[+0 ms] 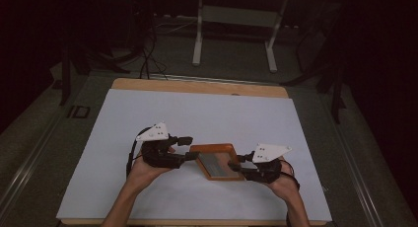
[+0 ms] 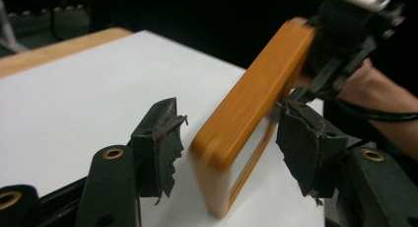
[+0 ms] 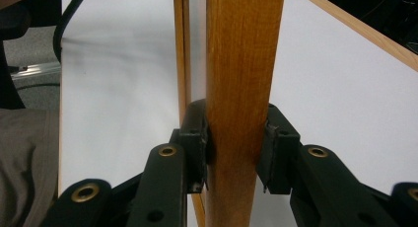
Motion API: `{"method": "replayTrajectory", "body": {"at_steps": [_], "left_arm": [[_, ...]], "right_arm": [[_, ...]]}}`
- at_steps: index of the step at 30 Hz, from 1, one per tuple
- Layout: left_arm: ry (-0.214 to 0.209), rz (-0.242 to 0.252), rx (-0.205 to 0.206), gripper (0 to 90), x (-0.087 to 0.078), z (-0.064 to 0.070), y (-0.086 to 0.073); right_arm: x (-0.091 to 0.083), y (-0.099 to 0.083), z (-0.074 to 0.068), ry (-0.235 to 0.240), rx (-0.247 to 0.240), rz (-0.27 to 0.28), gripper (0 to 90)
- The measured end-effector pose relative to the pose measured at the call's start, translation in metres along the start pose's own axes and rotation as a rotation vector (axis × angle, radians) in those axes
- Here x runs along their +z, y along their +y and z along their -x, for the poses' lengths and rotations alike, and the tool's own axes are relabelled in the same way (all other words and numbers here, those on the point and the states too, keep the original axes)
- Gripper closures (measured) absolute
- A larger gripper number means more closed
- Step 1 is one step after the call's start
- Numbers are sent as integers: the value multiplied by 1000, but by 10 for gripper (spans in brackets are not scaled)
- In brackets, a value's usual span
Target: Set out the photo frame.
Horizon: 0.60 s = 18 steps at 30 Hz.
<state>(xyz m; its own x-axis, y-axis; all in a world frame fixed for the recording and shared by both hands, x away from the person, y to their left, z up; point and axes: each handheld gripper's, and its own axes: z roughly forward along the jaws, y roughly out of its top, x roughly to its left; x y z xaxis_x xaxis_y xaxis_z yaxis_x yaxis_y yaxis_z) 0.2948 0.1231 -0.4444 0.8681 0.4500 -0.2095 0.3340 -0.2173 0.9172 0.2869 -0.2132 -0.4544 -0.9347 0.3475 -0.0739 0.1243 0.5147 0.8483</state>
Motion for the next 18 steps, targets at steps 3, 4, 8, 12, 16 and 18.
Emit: {"method": "replayTrajectory", "body": {"at_steps": [3, 4, 8, 12, 16, 18], "left_arm": [[6, 2, -21, 396, 0, -2, -6], [12, -3, -27, 396, 1, -2, -10], [14, -29, -38, 396, 7, -2, -18], [8, -70, -37, 398, 19, -1, -30], [-5, -124, -35, 409, 37, -1, -40], [-14, -137, -26, 438, 43, 0, -43]], "right_arm": [[-1, -1, 0, -4, -2, -2, 680], [-1, -1, 0, -4, -2, -2, 680], [-2, -4, 1, -8, 5, -3, 678], [-3, -7, 2, -12, 10, -2, 676], [-4, -8, 3, -13, 12, -1, 676], [-4, -8, 3, -13, 12, -1, 676]]}}
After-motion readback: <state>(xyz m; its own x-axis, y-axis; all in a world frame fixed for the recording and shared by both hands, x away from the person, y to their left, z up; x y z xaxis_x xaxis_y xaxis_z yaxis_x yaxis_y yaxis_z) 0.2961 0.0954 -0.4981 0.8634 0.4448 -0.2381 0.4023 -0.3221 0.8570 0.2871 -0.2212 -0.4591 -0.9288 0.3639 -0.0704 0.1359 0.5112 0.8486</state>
